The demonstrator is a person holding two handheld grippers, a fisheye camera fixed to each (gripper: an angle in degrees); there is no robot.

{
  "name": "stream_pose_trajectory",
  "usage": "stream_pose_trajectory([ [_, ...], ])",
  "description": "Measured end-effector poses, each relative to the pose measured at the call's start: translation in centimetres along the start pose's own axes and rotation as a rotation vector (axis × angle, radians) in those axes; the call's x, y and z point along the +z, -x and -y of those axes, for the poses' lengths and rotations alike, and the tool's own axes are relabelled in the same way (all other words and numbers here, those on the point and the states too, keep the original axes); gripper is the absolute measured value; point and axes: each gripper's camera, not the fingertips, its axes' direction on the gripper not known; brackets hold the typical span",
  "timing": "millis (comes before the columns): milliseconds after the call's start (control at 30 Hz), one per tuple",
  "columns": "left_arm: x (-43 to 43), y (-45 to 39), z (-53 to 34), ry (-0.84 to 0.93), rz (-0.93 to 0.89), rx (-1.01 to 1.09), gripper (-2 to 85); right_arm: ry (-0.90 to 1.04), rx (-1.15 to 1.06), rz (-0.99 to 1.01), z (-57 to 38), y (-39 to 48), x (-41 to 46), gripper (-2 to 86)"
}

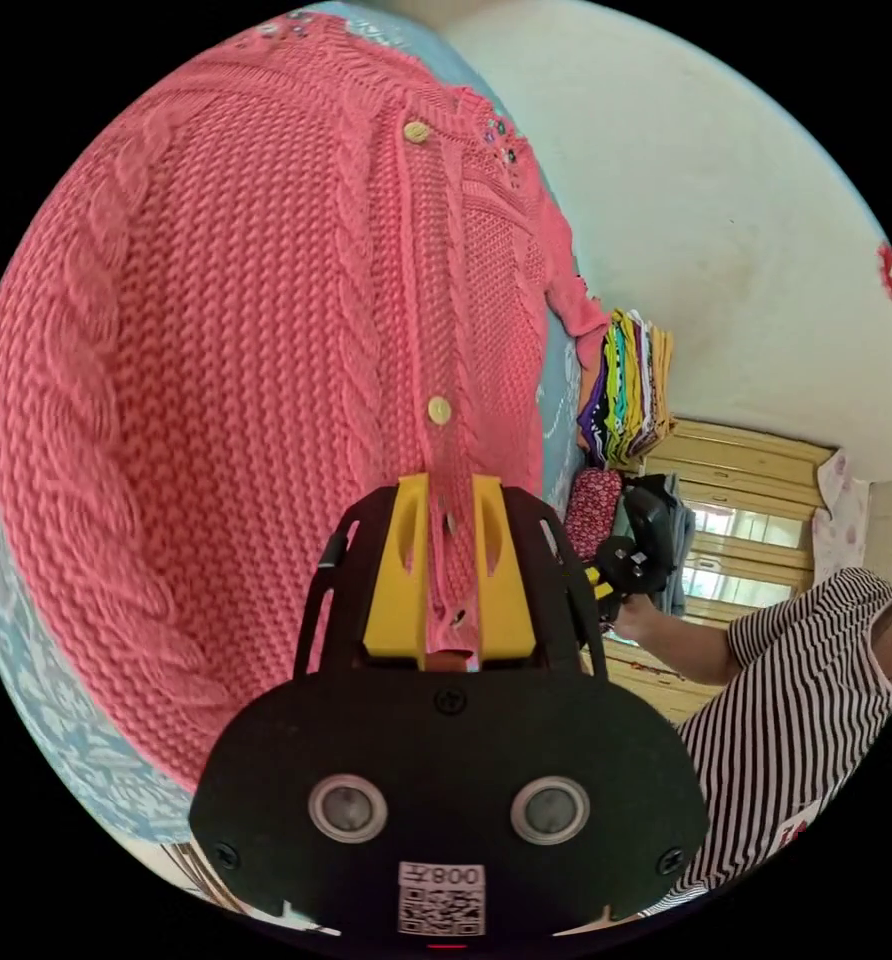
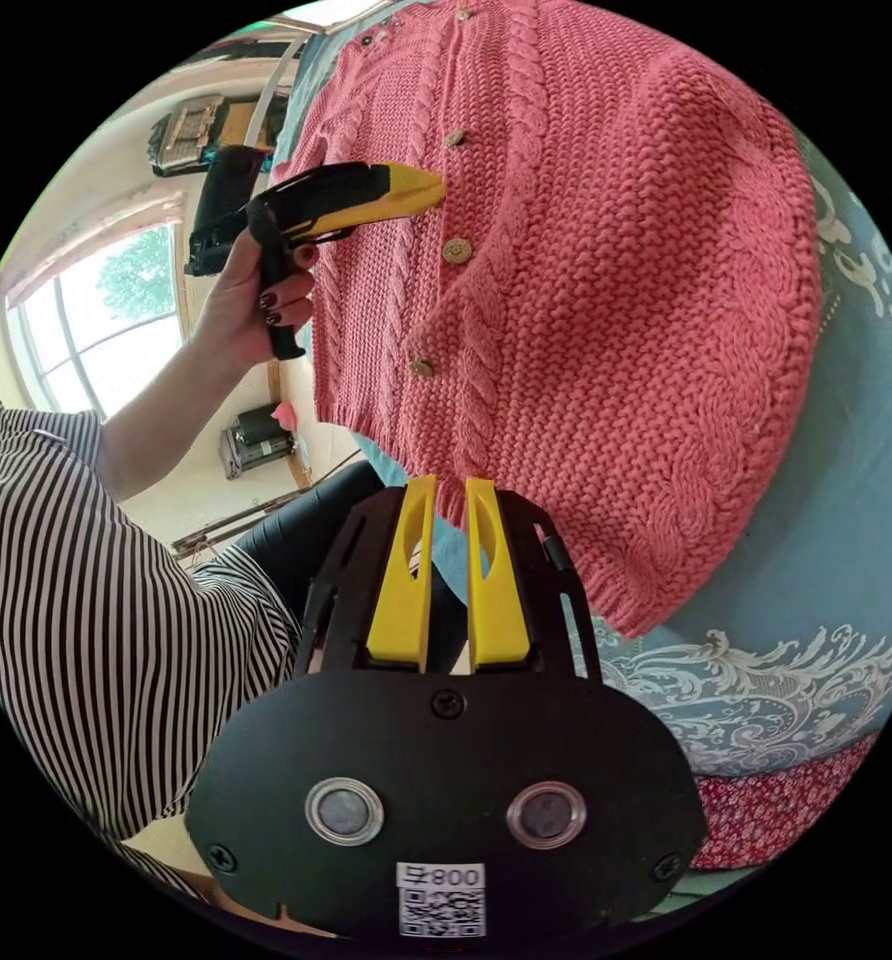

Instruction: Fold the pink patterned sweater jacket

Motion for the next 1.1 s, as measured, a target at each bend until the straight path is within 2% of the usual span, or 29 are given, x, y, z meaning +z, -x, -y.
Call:
stream_pose_trajectory([
  [67, 0.4, 0.3, 0.5, 0.015, 0.011, 0.006, 4.0, -0.041, 0.018, -0.014, -0.1, 0.1, -0.7, 6.5],
  [267, -0.6, 0.5, -1.5, -0.032, -0.119, -0.021, 3.3, -0.059, -0.077, -0.118, 1.4, 1.8, -0.5, 7.0],
  [400, -0.2, 1.7, -5.7, 0.061, -0.158, -0.128, 4.6, -0.041, -0.146, -0.154, 3.5, 2.5, 0.8, 7.4],
  [500, 0.9, 2.8, -7.6, 0.157, -0.177, -0.196, 5.7, 0.047, -0.190, -0.215, 5.4, 2.8, 2.8, 7.2],
  [600, 1.9, 3.1, -7.9, 0.217, -0.195, -0.190, 6.8, 0.079, -0.219, -0.261, 6.4, 2.4, 3.3, 4.2],
  [700, 2.6, 3.3, -7.8, 0.242, -0.236, -0.165, 8.0, 0.053, -0.184, -0.066, 7.0, -0.1, 1.2, 2.9],
  [867, 3.6, 3.0, -6.1, 0.246, -0.277, -0.091, 9.5, -0.018, -0.085, 0.467, 7.7, -6.7, -2.3, 1.9],
  [967, 4.3, 2.8, -4.5, 0.242, -0.339, -0.052, 8.3, -0.014, -0.081, 0.478, 8.5, -7.6, -2.7, 1.8],
  [1100, 3.8, 3.2, -3.6, 0.211, -0.399, -0.075, 2.4, 0.008, -0.086, 0.414, 9.8, -6.9, -2.1, 2.0],
])
